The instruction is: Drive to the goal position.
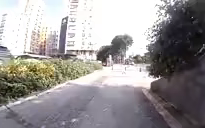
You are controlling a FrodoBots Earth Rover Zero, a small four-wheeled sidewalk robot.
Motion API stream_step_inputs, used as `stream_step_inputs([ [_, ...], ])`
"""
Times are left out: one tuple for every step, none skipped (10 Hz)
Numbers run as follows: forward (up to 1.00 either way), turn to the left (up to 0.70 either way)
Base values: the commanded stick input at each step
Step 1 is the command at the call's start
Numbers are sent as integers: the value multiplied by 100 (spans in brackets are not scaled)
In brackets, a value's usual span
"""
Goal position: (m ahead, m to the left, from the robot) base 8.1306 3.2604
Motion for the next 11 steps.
stream_step_inputs([
  [70, 0],
  [70, 0],
  [70, 0],
  [70, 0],
  [70, 0],
  [70, 0],
  [70, 0],
  [70, 0],
  [57, 0],
  [45, 0],
  [45, 0],
])
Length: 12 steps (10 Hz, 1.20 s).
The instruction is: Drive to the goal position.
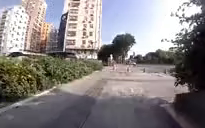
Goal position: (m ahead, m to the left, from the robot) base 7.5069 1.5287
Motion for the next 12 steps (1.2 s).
stream_step_inputs([
  [45, 0],
  [45, 0],
  [57, 0],
  [70, 0],
  [70, 0],
  [70, 0],
  [70, 0],
  [70, 0],
  [70, 0],
  [70, 0],
  [70, 0],
  [70, 0],
])
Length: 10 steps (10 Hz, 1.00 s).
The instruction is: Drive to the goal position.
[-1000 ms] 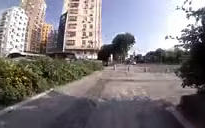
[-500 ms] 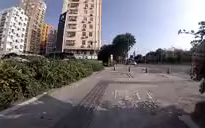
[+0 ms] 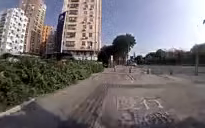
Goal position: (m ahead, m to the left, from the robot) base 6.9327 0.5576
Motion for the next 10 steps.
stream_step_inputs([
  [70, 0],
  [70, 0],
  [70, 0],
  [70, 0],
  [70, 0],
  [70, 0],
  [70, 0],
  [70, 0],
  [70, 0],
  [70, 0],
])
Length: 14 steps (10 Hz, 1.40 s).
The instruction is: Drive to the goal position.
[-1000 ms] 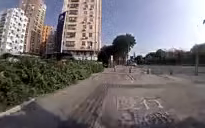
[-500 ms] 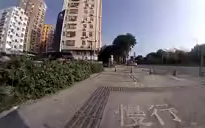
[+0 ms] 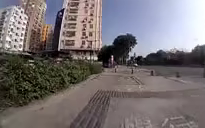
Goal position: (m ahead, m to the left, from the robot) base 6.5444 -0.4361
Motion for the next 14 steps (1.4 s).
stream_step_inputs([
  [70, 0],
  [70, 0],
  [70, 0],
  [70, 0],
  [70, 0],
  [70, 0],
  [70, 0],
  [70, 0],
  [70, 0],
  [70, 0],
  [70, 0],
  [70, 0],
  [70, 0],
  [70, 0],
])
